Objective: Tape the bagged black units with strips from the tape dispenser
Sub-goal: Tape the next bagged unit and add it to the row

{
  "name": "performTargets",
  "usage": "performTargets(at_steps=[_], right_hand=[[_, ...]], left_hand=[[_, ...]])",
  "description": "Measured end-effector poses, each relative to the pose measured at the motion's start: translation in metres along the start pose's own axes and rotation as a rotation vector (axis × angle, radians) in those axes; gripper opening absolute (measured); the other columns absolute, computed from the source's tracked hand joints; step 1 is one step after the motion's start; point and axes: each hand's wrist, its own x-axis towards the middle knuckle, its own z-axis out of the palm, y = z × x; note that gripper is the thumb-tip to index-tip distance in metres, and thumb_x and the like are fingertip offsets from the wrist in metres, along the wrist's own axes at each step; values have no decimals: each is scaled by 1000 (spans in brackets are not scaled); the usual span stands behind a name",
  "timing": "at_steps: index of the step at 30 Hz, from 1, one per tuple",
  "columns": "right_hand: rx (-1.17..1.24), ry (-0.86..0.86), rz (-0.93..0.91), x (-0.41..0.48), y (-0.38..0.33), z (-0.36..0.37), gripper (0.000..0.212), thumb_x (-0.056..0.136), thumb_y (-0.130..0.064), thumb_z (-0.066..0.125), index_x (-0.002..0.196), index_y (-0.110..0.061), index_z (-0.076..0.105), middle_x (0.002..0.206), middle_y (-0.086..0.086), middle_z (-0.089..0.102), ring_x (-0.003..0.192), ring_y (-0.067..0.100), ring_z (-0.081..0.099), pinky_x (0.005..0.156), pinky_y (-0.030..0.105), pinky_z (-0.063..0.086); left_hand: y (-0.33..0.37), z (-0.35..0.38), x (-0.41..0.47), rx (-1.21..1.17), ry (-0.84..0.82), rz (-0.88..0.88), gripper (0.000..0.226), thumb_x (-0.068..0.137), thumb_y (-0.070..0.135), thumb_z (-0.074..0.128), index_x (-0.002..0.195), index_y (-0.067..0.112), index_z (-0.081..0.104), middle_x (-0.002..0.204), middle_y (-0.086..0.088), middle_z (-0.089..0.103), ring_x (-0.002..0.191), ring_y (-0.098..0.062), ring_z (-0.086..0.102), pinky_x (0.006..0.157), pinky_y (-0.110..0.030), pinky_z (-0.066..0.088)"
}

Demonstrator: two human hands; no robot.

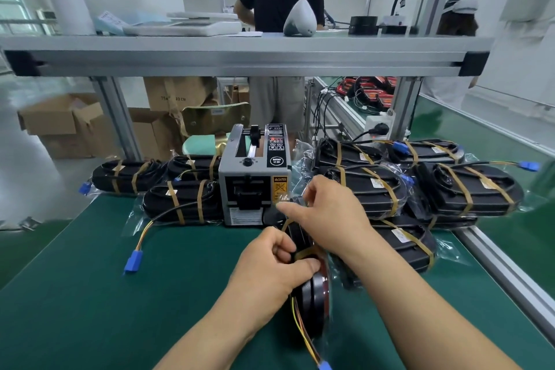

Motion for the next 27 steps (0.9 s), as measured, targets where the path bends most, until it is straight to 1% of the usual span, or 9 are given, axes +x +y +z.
performTargets(at_steps=[2,5,8,13,16,19,22,24,27], right_hand=[[-115,17,-22,8,-6,8,45,79,-61,67,88,-20,51,87,-6,56,70,12,50,52,28,32],[-164,34,-34,17,-8,16,35,91,-49,59,101,-16,55,101,1,60,85,21,57,64,31,39],[-204,58,-67,21,-9,19,26,98,-38,49,104,-14,58,105,4,62,92,26,62,68,32,40],[-190,61,-46,23,-7,23,24,102,-32,44,101,-12,57,101,5,62,90,27,61,67,31,35],[6,39,72,21,0,28,23,103,-30,43,93,-12,54,91,5,63,78,22,53,63,32,34],[170,31,131,20,5,31,23,103,-30,43,85,-17,50,81,0,58,70,14,50,59,33,33],[162,11,140,21,7,31,23,102,-27,42,81,-18,46,77,-2,54,67,12,48,57,33,33],[160,0,147,22,9,30,23,101,-25,42,80,-16,46,78,0,55,72,20,51,64,34,35],[135,-1,144,21,9,29,24,101,-25,41,80,-16,46,78,1,57,72,20,52,62,34,37]], left_hand=[[2,0,-1,9,-3,-2,54,39,59,73,82,28,59,74,10,56,63,-6,51,67,-32,50],[5,-1,-3,13,-1,-15,52,40,58,73,80,28,59,73,9,56,63,-7,51,71,-39,54],[6,-3,-4,17,-11,-33,50,41,57,74,79,29,59,72,10,57,61,-4,52,71,-38,55],[7,-6,-6,41,-20,-56,43,48,52,76,80,29,60,74,11,58,61,-3,52,73,-37,56],[8,-6,-7,41,-26,-48,39,53,48,77,82,27,60,77,9,58,63,-4,52,73,-34,55],[8,-10,-6,50,-50,-26,38,54,48,78,81,27,61,71,15,56,59,1,50,65,-25,50],[8,-17,3,-5,-87,5,27,66,48,81,74,27,65,60,16,56,54,0,49,55,-16,43],[5,-25,20,-140,55,-14,22,84,36,74,68,24,66,57,9,57,49,-3,50,49,-14,42],[-3,-43,59,-398,361,-179,14,93,22,67,82,13,70,62,3,60,49,-5,50,47,-17,43]])
